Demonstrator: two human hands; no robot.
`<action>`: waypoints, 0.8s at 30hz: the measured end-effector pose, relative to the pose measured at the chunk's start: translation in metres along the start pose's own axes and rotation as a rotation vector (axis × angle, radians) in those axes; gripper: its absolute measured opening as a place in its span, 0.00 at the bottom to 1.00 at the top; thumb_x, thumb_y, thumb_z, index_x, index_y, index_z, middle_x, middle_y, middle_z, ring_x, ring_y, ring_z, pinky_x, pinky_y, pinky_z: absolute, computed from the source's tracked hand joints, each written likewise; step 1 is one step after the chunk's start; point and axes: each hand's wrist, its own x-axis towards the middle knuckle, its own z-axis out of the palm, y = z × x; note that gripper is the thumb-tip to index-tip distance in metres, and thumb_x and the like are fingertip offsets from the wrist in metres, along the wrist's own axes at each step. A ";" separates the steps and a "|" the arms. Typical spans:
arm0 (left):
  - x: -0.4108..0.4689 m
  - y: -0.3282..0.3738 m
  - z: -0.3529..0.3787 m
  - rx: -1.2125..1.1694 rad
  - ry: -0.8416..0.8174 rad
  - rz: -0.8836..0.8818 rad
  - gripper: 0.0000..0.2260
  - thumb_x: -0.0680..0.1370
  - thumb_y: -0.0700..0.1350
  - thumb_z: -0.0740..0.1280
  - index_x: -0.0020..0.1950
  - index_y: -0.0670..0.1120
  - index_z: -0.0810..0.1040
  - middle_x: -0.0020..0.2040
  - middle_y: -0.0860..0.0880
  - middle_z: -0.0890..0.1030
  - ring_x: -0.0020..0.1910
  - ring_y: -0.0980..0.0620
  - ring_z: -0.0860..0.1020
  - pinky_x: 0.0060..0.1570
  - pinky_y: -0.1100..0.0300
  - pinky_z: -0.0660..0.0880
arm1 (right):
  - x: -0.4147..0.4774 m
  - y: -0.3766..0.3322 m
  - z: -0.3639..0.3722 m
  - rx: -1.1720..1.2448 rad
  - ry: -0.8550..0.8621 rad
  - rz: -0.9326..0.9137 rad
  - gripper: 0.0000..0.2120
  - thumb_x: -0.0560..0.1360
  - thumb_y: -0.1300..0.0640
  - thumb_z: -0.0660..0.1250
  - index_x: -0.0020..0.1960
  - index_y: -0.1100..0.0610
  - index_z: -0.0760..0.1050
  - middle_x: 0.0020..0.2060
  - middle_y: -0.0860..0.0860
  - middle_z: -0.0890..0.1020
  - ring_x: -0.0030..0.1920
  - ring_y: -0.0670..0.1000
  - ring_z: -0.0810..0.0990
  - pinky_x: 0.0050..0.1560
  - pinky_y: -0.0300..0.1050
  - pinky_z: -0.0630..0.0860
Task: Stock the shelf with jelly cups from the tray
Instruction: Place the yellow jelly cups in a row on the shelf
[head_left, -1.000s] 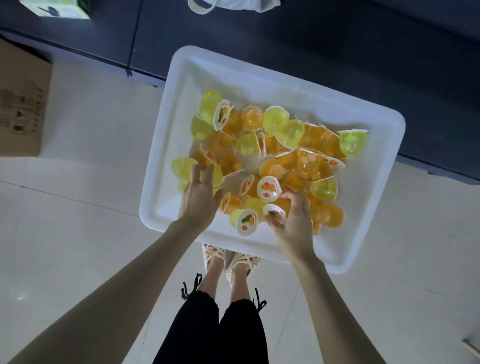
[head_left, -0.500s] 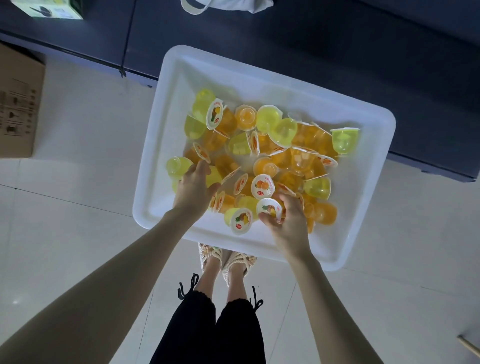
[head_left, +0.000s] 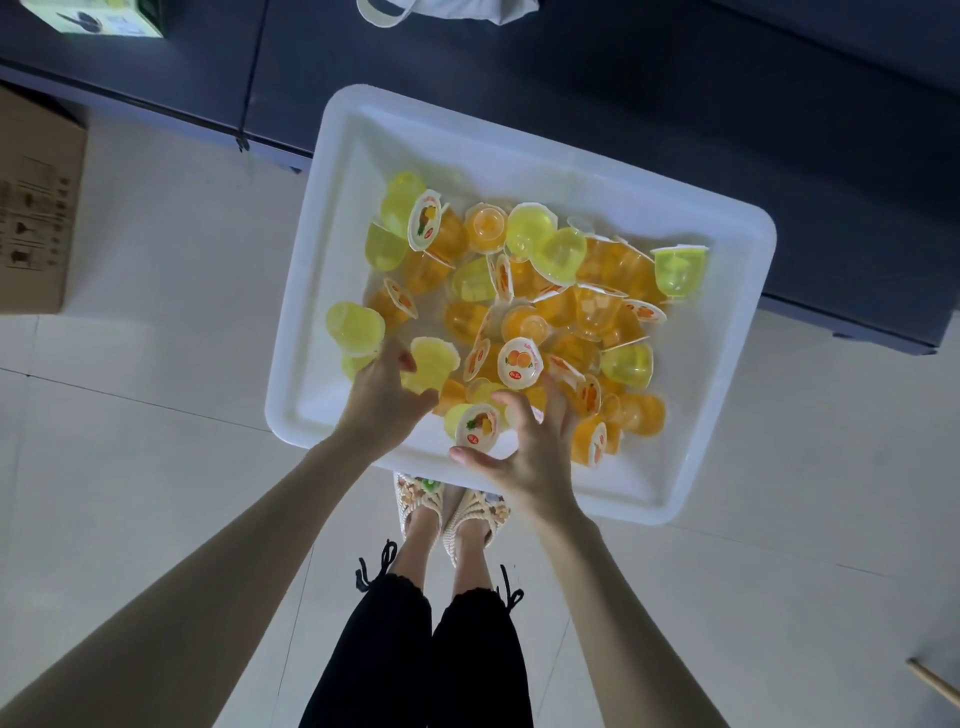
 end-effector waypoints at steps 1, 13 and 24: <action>0.002 0.000 -0.002 -0.037 -0.005 -0.010 0.18 0.71 0.41 0.72 0.53 0.45 0.66 0.50 0.48 0.74 0.46 0.44 0.77 0.38 0.57 0.73 | 0.001 -0.001 0.000 -0.013 -0.013 0.028 0.32 0.59 0.37 0.77 0.59 0.48 0.74 0.74 0.52 0.53 0.72 0.54 0.48 0.64 0.55 0.63; -0.010 -0.002 -0.028 -0.480 -0.116 -0.101 0.21 0.71 0.38 0.74 0.58 0.52 0.70 0.55 0.42 0.73 0.41 0.45 0.81 0.42 0.52 0.82 | -0.004 -0.019 -0.009 0.133 0.092 0.158 0.21 0.61 0.43 0.78 0.45 0.54 0.76 0.71 0.46 0.62 0.72 0.50 0.55 0.70 0.52 0.56; -0.132 0.105 -0.080 -0.912 -0.147 0.112 0.18 0.75 0.41 0.70 0.62 0.44 0.71 0.53 0.43 0.81 0.47 0.43 0.82 0.45 0.54 0.79 | -0.059 -0.109 -0.148 1.002 0.069 0.195 0.27 0.63 0.50 0.76 0.61 0.48 0.75 0.63 0.52 0.77 0.63 0.50 0.77 0.63 0.50 0.75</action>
